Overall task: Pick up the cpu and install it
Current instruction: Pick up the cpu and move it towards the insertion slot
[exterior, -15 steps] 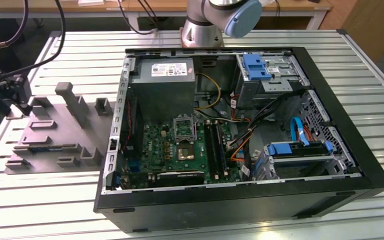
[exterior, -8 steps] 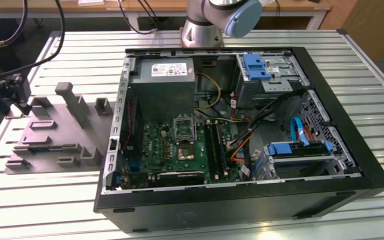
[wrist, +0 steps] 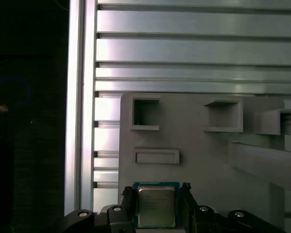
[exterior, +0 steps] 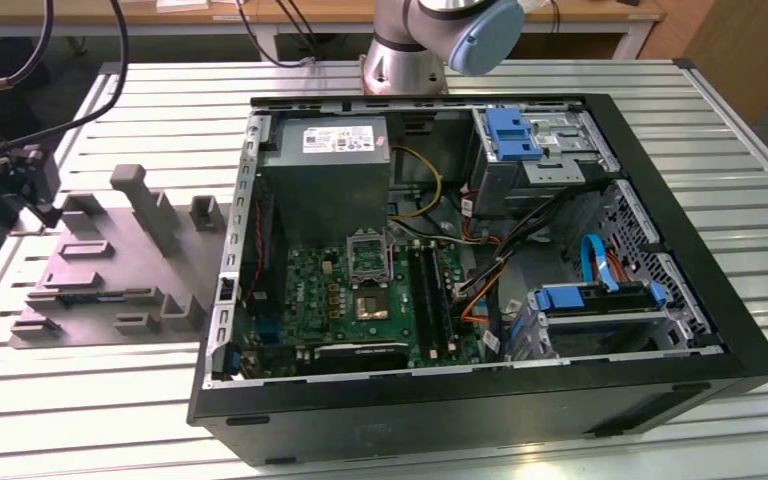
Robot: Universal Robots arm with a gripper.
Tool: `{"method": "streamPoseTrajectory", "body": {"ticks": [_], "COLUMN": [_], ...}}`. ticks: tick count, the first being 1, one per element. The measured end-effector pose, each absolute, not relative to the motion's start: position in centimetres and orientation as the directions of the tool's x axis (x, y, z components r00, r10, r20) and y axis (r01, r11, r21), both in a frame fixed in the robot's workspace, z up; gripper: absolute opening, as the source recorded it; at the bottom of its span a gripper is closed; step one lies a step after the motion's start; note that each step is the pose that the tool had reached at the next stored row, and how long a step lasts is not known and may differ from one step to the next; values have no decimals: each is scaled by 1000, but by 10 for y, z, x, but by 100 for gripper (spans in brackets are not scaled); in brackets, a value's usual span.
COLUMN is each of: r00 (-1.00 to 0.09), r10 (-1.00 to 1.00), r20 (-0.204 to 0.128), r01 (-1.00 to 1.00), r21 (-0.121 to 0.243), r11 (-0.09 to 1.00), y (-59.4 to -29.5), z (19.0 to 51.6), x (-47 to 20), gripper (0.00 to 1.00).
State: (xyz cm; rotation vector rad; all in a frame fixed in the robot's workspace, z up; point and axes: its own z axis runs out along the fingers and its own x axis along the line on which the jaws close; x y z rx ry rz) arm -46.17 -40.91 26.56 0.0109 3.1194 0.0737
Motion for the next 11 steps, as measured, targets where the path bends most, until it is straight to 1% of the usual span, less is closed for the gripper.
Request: {"method": "streamPoseTrajectory", "body": {"ticks": [11], "r00": [-1000], "r10": [7], "r20": [-21], "r01": [6], "r21": [47], "r11": [999], "y": [-409], "z": [271], "x": [-462], "gripper": [47]}}
